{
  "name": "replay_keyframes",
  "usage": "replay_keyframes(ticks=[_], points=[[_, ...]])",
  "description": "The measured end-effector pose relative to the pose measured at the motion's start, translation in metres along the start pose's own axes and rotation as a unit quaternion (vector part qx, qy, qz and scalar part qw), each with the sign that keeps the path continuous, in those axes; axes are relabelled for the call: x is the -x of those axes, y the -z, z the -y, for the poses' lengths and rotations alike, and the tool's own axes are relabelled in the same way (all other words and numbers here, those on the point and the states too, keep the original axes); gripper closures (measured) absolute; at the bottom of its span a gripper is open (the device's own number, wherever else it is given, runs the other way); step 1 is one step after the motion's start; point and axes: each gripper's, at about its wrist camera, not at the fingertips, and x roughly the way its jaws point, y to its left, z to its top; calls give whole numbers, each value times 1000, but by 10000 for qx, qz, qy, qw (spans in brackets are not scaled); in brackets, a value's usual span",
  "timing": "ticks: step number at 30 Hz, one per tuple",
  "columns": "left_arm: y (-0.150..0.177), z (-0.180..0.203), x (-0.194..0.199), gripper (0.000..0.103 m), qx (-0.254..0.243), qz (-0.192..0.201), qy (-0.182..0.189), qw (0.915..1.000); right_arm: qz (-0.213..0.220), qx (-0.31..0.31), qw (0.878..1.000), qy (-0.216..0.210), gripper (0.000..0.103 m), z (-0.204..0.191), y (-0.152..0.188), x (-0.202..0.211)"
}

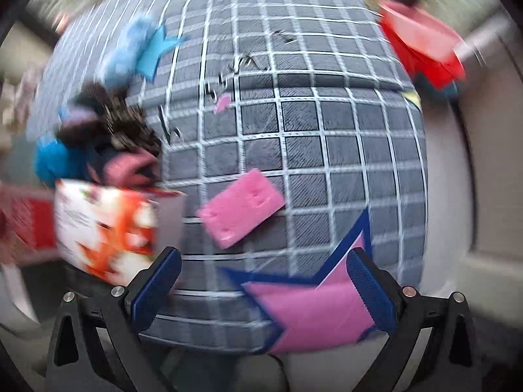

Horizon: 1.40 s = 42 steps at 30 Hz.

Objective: Organize soft objects
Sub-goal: 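Move both tools back toward the items on the tablecloth, then grasp the light-blue plush with the left tool while the right tool grasps another pink sponge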

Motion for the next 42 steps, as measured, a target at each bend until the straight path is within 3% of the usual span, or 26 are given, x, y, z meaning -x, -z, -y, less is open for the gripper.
replay_keyframes(ticks=[3, 8, 11, 16, 22, 25, 27, 28, 31, 33, 34, 35, 42], points=[[-24, 10, -24, 0, 89, -46, -202, 9997, -75, 665, 9976, -164, 1, 1, -1, -20], [-55, 22, -66, 0, 258, -143, -518, 9982, -65, 1878, 9814, -384, 1, -18, 3, -43], [-71, 28, -91, 0, 260, -204, -727, 9968, 6, 2242, 9738, -387, 1, -25, 2, -51], [-94, 35, -128, 0, 122, -215, -1148, 9931, 104, 2363, 9706, -436, 1, -25, -9, -63], [-110, 24, -168, 1, 220, -507, -1410, 9885, 85, 2236, 9734, -484, 2, -23, -23, -74], [-112, 16, -177, 1, 403, -602, -1288, 9890, 106, 2245, 9742, -208, 13, -26, -24, -79], [-114, 16, -178, 1, 402, -661, -1297, 9885, 142, 2199, 9752, -218, 30, -28, -22, -79], [-117, 16, -177, 2, 344, -672, -1318, 9884, 182, 2180, 9756, -208, 32, -27, -21, -76], [-127, 27, -175, 16, 146, -639, -1169, 9910, 39, 1995, 9798, -161, 32, -19, -30, -73], [-133, 36, -173, 54, 52, -634, -955, 9934, -30, 1747, 9843, -235, 32, -13, -42, -70], [-134, 43, -171, 68, -67, -602, -1037, 9928, -37, 1578, 9871, -270, 32, -7, -47, -66], [-136, 46, -169, 75, -155, -597, -1069, 9924, -29, 1364, 9901, -336, 32, 0, -51, -61], [-140, 53, -116, 75, -250, -28, -768, 9967, 197, 415, 9951, -870, 32, 11, -88, -21]])
